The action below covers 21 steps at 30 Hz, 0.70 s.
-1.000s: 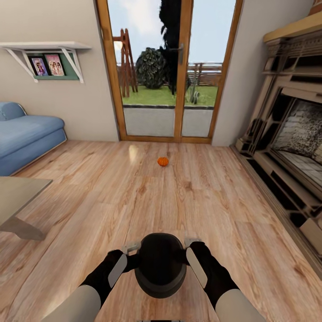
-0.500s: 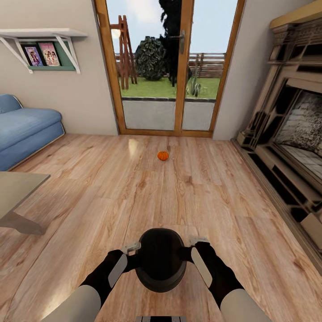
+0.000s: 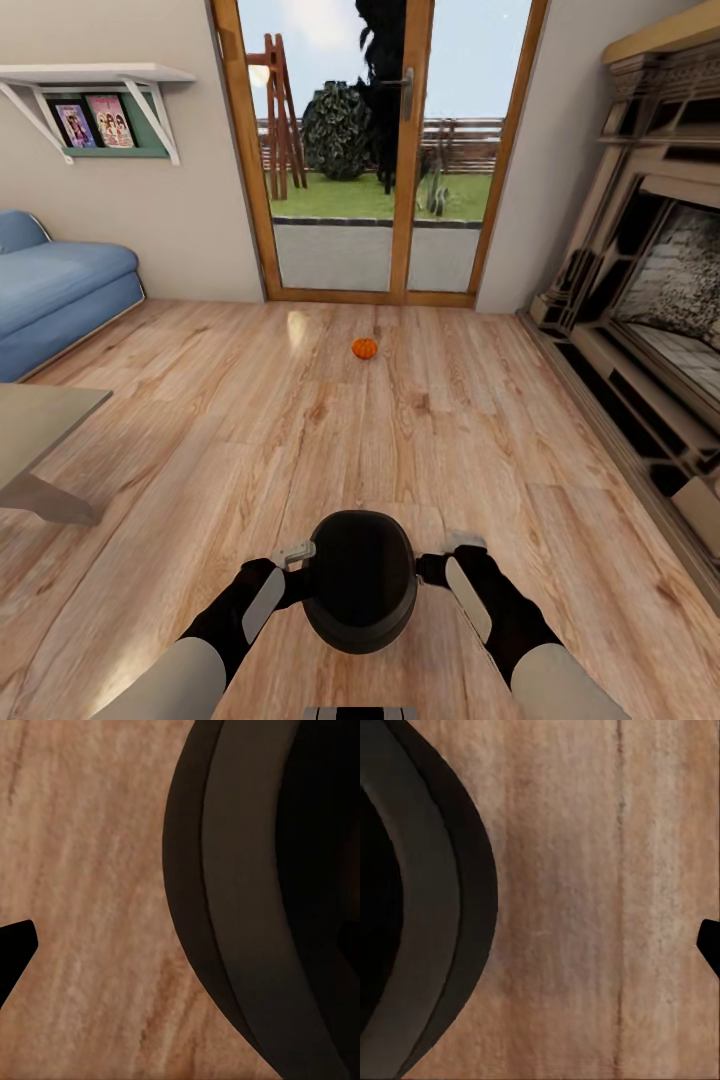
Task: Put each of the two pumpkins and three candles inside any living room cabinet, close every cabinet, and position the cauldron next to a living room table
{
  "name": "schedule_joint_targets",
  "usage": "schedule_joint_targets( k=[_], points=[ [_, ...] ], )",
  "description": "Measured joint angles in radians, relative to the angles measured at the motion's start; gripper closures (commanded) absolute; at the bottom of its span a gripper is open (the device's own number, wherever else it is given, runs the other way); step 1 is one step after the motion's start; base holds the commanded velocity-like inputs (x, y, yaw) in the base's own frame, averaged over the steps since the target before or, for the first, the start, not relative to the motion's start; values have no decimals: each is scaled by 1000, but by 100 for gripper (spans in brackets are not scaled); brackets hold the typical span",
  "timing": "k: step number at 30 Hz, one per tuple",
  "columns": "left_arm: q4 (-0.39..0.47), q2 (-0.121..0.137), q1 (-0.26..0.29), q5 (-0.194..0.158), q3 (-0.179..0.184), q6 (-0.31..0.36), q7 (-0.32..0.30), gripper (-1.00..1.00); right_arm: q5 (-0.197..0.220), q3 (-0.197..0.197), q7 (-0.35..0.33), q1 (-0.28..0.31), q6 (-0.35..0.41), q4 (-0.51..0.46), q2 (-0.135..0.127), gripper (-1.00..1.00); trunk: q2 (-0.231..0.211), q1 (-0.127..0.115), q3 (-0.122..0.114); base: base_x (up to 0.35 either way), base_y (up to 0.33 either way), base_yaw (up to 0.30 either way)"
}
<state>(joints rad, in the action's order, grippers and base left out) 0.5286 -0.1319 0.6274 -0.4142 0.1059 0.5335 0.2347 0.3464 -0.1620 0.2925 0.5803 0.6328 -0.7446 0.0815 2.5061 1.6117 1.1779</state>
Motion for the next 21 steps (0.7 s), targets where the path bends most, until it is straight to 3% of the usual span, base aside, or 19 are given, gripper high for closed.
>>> schedule_joint_targets(
  k=[3, 13, 21],
  points=[
    [0, 0, 0, 0, 0, 0, 0, -100, 5, 3, -1, 20, -32, 55, -15, -100, 0, 0, 0, 0, 0, 0],
    [0, 0, 0, 0, 0, 0, 0, -100, 7, 3, -15, 29, -77, 93, -9, -100, 0, 0, 0, 0, 0, 0],
    [0, 0, 0, 0, 0, -1, 0, -100, 6, 2, -175, 37, -76, 93, -20, -100, 0, 0, 0, 0, 0, 0]
  ],
)
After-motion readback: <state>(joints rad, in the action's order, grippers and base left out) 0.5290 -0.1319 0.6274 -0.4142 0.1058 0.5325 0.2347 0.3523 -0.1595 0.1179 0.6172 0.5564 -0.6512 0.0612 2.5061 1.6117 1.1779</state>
